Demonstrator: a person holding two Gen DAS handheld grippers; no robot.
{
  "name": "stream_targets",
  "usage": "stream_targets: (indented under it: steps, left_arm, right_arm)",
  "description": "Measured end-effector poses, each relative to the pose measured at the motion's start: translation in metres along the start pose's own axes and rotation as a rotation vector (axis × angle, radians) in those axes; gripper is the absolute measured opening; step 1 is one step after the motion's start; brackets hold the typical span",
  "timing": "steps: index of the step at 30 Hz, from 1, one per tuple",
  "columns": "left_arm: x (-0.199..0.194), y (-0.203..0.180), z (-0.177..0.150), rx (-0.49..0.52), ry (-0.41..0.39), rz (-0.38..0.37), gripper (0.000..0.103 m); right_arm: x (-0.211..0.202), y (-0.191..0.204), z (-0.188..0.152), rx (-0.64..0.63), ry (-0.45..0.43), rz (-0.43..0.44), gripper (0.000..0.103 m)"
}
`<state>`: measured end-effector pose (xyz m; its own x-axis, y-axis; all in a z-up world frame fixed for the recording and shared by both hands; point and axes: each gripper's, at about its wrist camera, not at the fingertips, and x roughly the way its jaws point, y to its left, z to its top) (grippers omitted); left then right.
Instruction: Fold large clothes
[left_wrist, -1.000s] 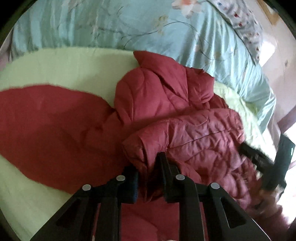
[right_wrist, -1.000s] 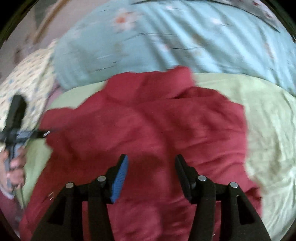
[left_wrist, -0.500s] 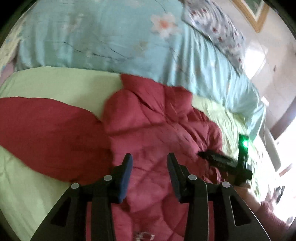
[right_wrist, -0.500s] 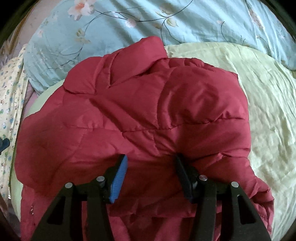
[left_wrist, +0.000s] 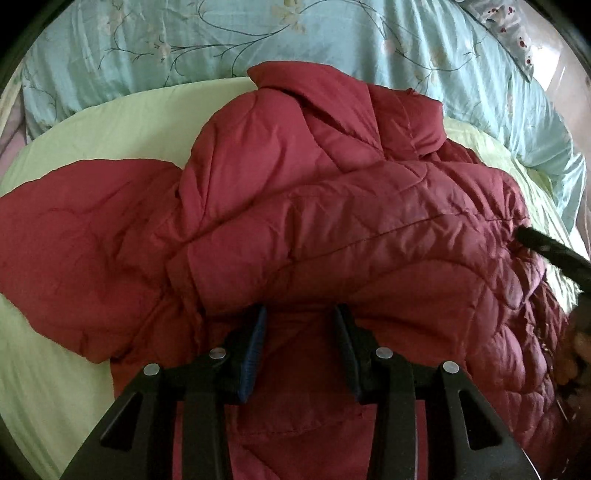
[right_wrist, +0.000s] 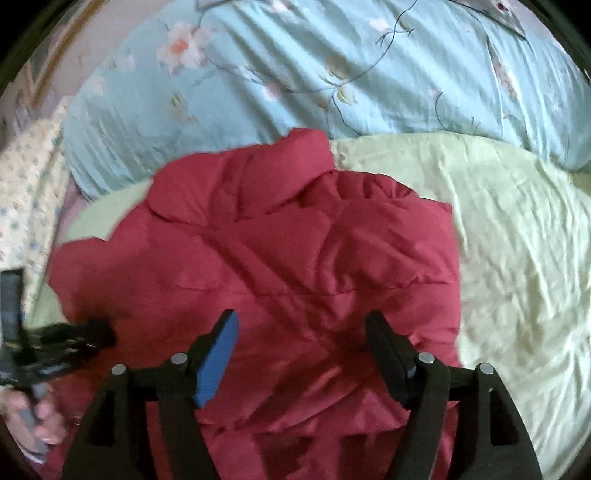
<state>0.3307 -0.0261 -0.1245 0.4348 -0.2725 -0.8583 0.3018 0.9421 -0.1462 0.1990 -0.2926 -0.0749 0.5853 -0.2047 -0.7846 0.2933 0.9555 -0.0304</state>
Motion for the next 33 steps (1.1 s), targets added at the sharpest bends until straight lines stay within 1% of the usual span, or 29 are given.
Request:
stream_targets:
  steps: [1,3,4,5,6,8,12,14,15,16,17,18,19,21,23,24,27,30,31,33]
  left_arm:
    - [-0.008,0.003,-0.003,-0.006,-0.006,-0.011,0.038]
    - [-0.025,0.015,-0.007,-0.023,-0.026,-0.029,0.038]
    - [-0.025,0.017,-0.008,-0.031,-0.026,-0.027,0.038]
    - [-0.028,0.024,-0.009,-0.036,-0.019,-0.019,0.038]
    - [-0.022,0.028,-0.01,-0.045,-0.003,-0.009,0.038]
    - [-0.011,0.031,-0.009,-0.06,0.012,-0.019,0.038]
    - [0.003,0.026,-0.002,-0.049,0.019,0.0,0.038]
    - [0.005,0.024,-0.002,-0.039,0.015,0.007,0.038]
    - [0.006,0.024,-0.003,-0.037,0.013,0.006,0.038]
    - [0.006,0.024,-0.004,-0.036,0.01,0.003,0.038]
    - [0.006,0.025,-0.004,-0.038,0.008,0.0,0.038]
    - [0.007,0.025,-0.004,-0.039,0.007,-0.002,0.038]
    - [0.007,0.025,-0.005,-0.038,0.007,-0.001,0.038]
    - [0.005,0.027,-0.007,-0.038,0.007,-0.004,0.038]
    - [0.006,0.027,-0.006,-0.044,0.008,-0.015,0.038]
    - [0.003,0.03,-0.007,-0.045,0.008,-0.021,0.038]
    - [0.001,0.031,-0.009,-0.041,0.004,-0.02,0.038]
    - [-0.005,0.031,-0.009,-0.038,0.0,-0.019,0.038]
    - [-0.01,0.032,-0.011,-0.04,-0.005,-0.03,0.038]
    - [-0.025,0.037,-0.015,-0.072,-0.019,-0.076,0.04]
  right_arm:
    - [0.009,-0.002,-0.001,-0.008,0.024,-0.031,0.073]
    - [0.029,-0.009,-0.007,-0.025,0.084,-0.062,0.073]
    - [0.037,-0.011,-0.011,-0.029,0.108,-0.066,0.073]
    - [0.042,-0.016,-0.014,-0.02,0.11,-0.05,0.073]
    - [0.043,-0.018,-0.014,-0.011,0.104,-0.046,0.073]
    - [0.046,-0.017,-0.013,-0.011,0.105,-0.06,0.073]
    - [0.051,-0.015,-0.014,-0.02,0.107,-0.089,0.073]
    - [0.043,-0.009,-0.013,-0.017,0.095,-0.119,0.07]
    - [0.034,-0.002,-0.013,-0.023,0.072,-0.128,0.07]
    - [0.023,0.007,-0.012,-0.042,0.034,-0.12,0.071]
    - [0.017,0.015,-0.012,-0.058,0.014,-0.11,0.073]
    - [0.012,0.025,-0.012,-0.084,-0.001,-0.098,0.073]
    - [0.011,0.035,-0.012,-0.111,0.001,-0.075,0.073]
    - [0.021,0.046,-0.015,-0.138,0.047,-0.043,0.072]
    - [0.04,0.052,-0.021,-0.166,0.113,-0.058,0.072]
    - [0.049,0.05,-0.024,-0.168,0.13,-0.061,0.073]
    - [0.058,0.041,-0.025,-0.13,0.134,-0.033,0.074]
    - [0.058,0.041,-0.023,-0.131,0.136,-0.036,0.074]
    - [0.058,0.039,-0.022,-0.13,0.137,-0.034,0.074]
    - [0.055,0.037,-0.02,-0.115,0.136,-0.02,0.074]
